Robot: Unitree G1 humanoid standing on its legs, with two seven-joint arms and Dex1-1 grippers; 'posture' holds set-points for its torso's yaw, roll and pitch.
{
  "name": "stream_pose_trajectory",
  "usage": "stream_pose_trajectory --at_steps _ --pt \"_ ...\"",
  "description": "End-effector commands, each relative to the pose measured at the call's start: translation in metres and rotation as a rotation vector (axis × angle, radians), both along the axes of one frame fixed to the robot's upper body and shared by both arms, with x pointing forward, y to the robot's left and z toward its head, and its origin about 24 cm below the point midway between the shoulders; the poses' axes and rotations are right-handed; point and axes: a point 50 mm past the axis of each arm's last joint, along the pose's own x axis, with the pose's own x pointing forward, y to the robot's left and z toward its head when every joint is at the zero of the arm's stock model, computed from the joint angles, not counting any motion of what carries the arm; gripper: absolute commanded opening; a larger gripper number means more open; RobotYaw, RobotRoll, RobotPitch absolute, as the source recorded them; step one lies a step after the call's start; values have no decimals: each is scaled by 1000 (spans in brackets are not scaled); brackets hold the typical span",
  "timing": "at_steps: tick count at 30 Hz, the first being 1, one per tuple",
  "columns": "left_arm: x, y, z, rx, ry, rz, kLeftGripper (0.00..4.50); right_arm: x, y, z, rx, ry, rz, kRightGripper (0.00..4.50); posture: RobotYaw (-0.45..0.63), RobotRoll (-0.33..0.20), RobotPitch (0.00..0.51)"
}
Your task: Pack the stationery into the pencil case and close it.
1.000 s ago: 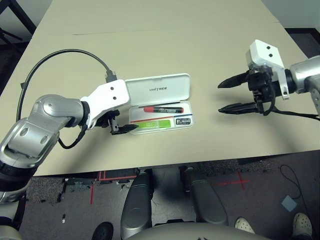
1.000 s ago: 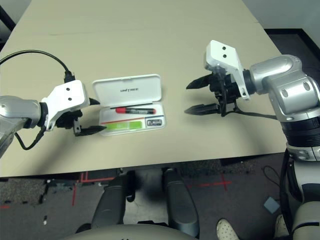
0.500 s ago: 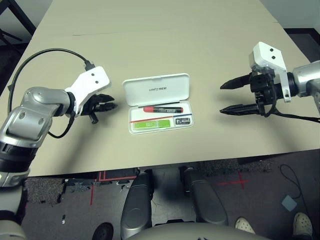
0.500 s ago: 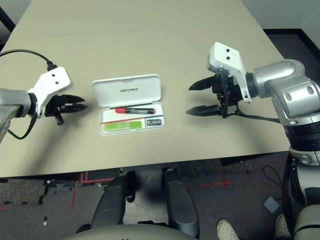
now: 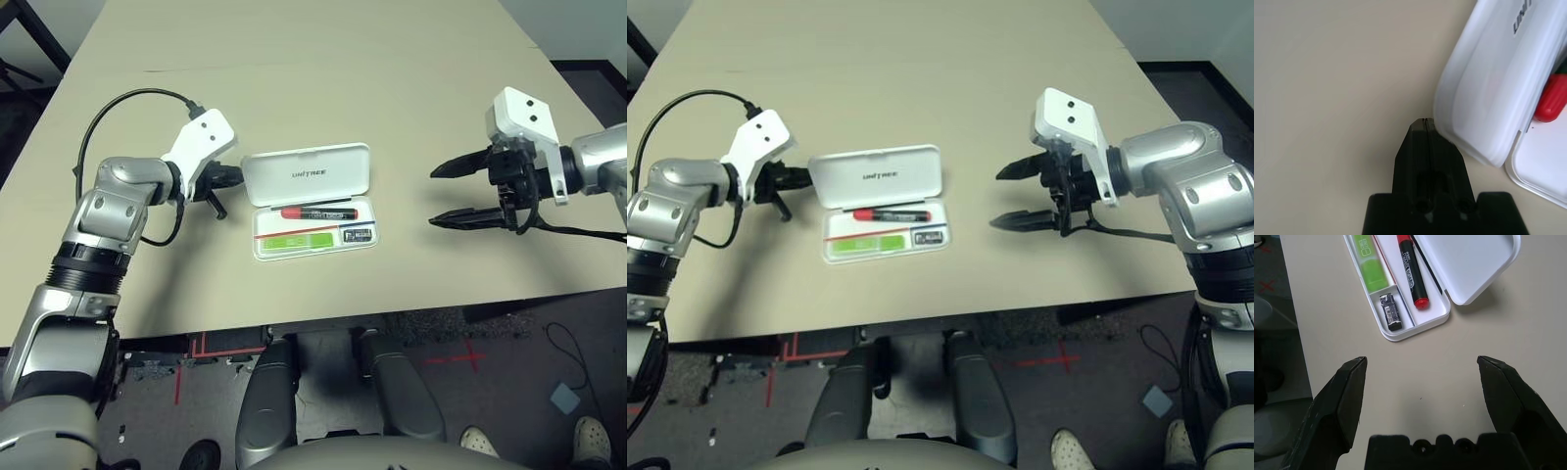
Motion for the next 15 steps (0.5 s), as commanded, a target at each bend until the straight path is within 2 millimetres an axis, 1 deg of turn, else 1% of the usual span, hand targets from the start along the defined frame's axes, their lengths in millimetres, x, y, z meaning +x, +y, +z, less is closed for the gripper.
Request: stream_pose_trajectory --at_steps 1,2,3,11,15 --pt "-5 -5 7 -9 6 -56 43 -4 -2 2 -8 -7 -4 4500 -41 0 202" --pt "-6 -5 7 -7 10 -64 43 -4 -2 1 -9 -7 -4 4500 -41 0 202" --pt "-8 -6 7 0 17 -80 43 -4 -2 1 -10 -6 -6 4500 -67 0 193" --pt "-23 -4 3 58 64 -170 43 -3 -4 -3 -48 16 -12 4500 -58 0 197" --pt "-32 -8 2 78 83 -233 43 -1 -5 -5 -61 16 -20 4500 -51 0 198"
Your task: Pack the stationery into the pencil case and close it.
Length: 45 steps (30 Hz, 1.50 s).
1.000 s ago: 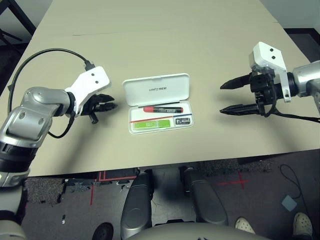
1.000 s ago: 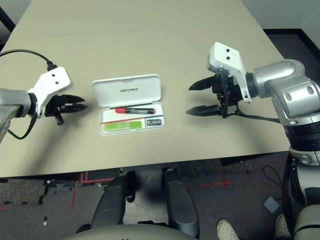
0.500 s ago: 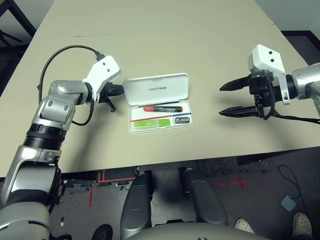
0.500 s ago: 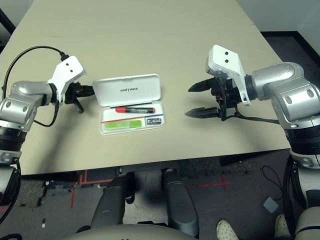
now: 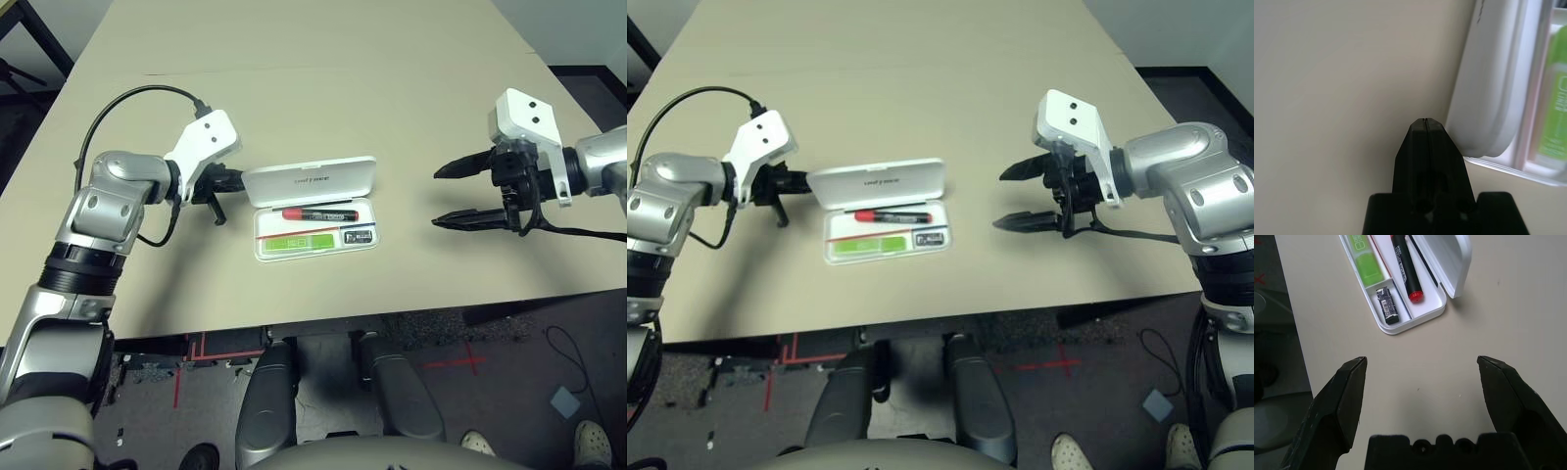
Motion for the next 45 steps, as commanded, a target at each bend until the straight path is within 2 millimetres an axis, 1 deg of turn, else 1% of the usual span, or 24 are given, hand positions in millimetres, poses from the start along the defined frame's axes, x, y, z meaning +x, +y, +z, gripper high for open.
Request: stream_pose_trajectory --at_steps 1,8,12,19,36,45 --pt "-10 -6 -1 11 25 -80 43 0 0 -5 -32 16 4 4500 -51 0 198" --pt "-20 -20 -4 13 38 -154 43 2 0 -8 -52 15 6 4500 -43 0 200" --pt "-27 -31 -8 13 60 -210 43 3 -1 -9 -60 16 6 4500 -42 0 201" --pt "-35 -43 -14 15 87 -254 43 3 -1 -10 -71 15 6 4500 -44 0 206" --pt "-41 -48 -43 78 168 -287 43 2 3 -15 -88 23 19 4500 -50 0 214" --pt "-40 -46 -47 72 170 -273 43 3 4 -17 -83 19 14 4500 -52 0 216"
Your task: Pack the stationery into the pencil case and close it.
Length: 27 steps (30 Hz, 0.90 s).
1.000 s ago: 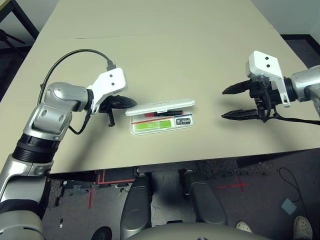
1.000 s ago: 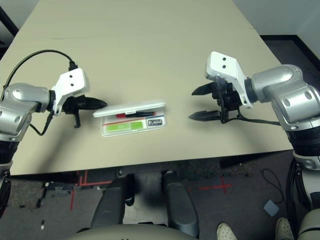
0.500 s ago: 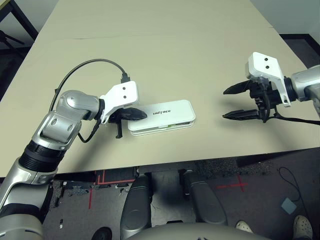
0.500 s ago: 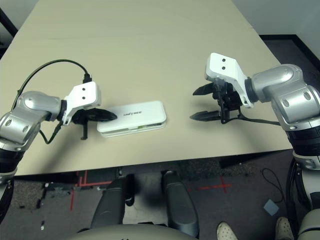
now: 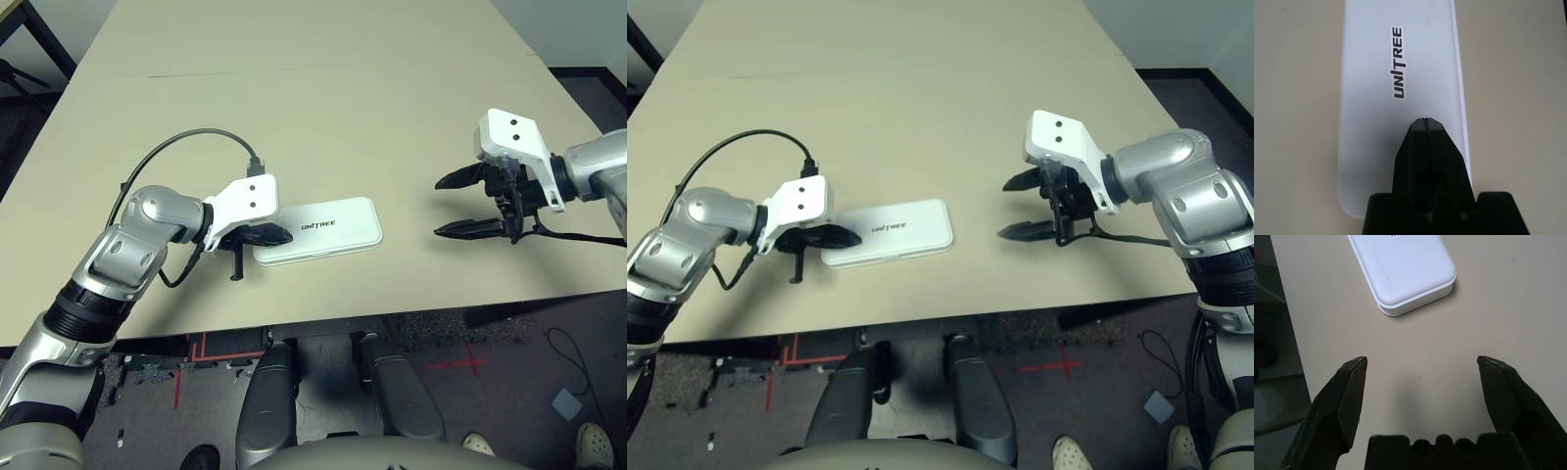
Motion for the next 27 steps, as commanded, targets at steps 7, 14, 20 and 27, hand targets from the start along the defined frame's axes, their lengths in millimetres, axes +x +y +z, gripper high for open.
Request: stream_pose_trajectory --at_steps 7,14,20,27 --pt "10 27 5 -337 -67 275 630 16 9 -10 243 -124 -122 4500 -49 0 210" --pt "12 76 9 -579 -231 622 3249 41 -6 -29 474 -288 -410 4500 -19 0 199" --pt "14 123 8 -683 -398 923 4473 60 -31 -39 598 -486 -708 4500 -7 0 196" --pt "21 157 10 -728 -559 1139 4473 72 -61 -43 639 -656 -988 4500 -8 0 191"
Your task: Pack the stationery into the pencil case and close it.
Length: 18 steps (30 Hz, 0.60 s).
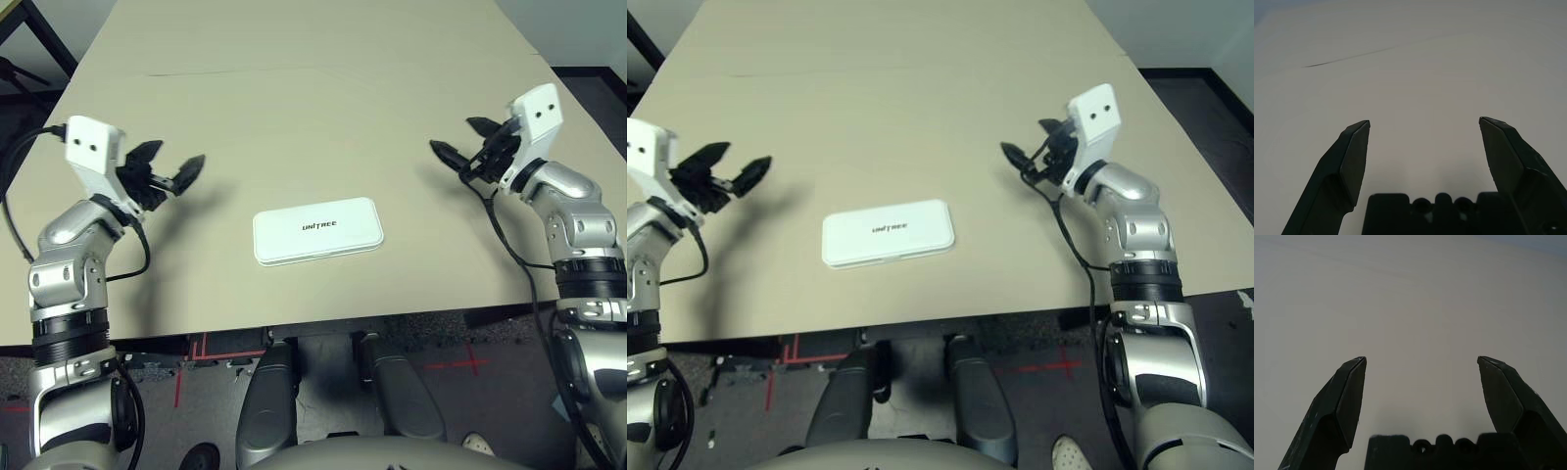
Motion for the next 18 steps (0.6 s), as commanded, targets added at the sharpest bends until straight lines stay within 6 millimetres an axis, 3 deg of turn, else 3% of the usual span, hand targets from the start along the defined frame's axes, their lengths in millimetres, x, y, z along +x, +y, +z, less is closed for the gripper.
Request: stream_pose_trajectory --at_steps 1,9,18 --pt "0 16 0 -21 -45 109 4473 2 -19 -2 49 -42 -156 4500 -8 0 191" --pt "3 30 -3 -54 -92 222 4473 5 -46 -5 114 -62 -355 4500 -15 0 182" --pt "10 35 -6 -70 -132 267 4473 8 -52 -8 135 -53 -404 4500 -34 0 189"
